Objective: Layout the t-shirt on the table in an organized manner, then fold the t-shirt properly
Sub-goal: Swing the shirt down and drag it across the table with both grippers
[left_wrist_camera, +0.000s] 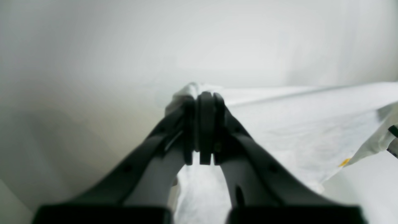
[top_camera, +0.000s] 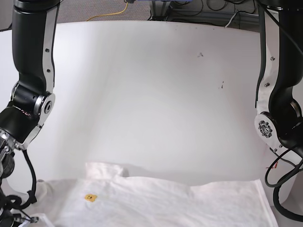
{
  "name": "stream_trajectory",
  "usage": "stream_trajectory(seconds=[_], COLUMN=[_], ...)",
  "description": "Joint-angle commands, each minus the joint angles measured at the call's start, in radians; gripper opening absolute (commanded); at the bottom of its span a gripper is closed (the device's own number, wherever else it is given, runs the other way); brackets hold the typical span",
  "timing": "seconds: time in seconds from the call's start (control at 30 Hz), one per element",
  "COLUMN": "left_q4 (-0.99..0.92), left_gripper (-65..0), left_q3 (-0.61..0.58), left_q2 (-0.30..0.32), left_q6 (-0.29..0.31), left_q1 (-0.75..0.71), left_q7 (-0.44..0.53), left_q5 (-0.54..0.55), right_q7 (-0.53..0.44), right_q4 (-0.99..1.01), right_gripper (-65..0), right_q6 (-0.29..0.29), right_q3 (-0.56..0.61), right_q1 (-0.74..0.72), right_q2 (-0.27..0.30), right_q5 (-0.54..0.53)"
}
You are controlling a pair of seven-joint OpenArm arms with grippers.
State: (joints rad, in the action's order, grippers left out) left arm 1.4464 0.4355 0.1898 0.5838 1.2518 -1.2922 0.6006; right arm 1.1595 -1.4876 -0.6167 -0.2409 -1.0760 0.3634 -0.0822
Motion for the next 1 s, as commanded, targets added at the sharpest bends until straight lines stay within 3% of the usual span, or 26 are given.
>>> stream_trajectory(seconds=[0.0, 0.23, 0.57, 0.97], left_q4=[0.037, 0.202, 0.382, 0.422], left_gripper=[-64.7, -64.7, -64.7, -64.9], left_q3=[0.004, 0.007, 0.158, 0.288], left_q2=[0.009, 0.01, 0.004, 0.023], left_q6=[-0.002, -0.002, 0.0, 0.0], left_q1=[-0.019, -0.232, -0.657, -1.05], left_q7=[-0.019, -0.096, -0.104, -0.104], left_q5=[0.002, 0.005, 0.138, 0.292], right_q7=[0.018, 0.101, 0.119, 0.115], right_q4=[-0.083, -0.316, -0.549, -0.549], right_gripper=[-64.7, -64.7, -64.8, -64.8], right_q6=[0.002, -0.081, -0.081, -0.081], right_q3=[-0.021, -0.114, -0.202, -0.289], right_q1=[0.035, 0.288, 0.702, 0.908], right_q2=[-0.002, -0.048, -0.209, -0.283], right_q5=[-0.006, -0.006, -0.004, -0.004])
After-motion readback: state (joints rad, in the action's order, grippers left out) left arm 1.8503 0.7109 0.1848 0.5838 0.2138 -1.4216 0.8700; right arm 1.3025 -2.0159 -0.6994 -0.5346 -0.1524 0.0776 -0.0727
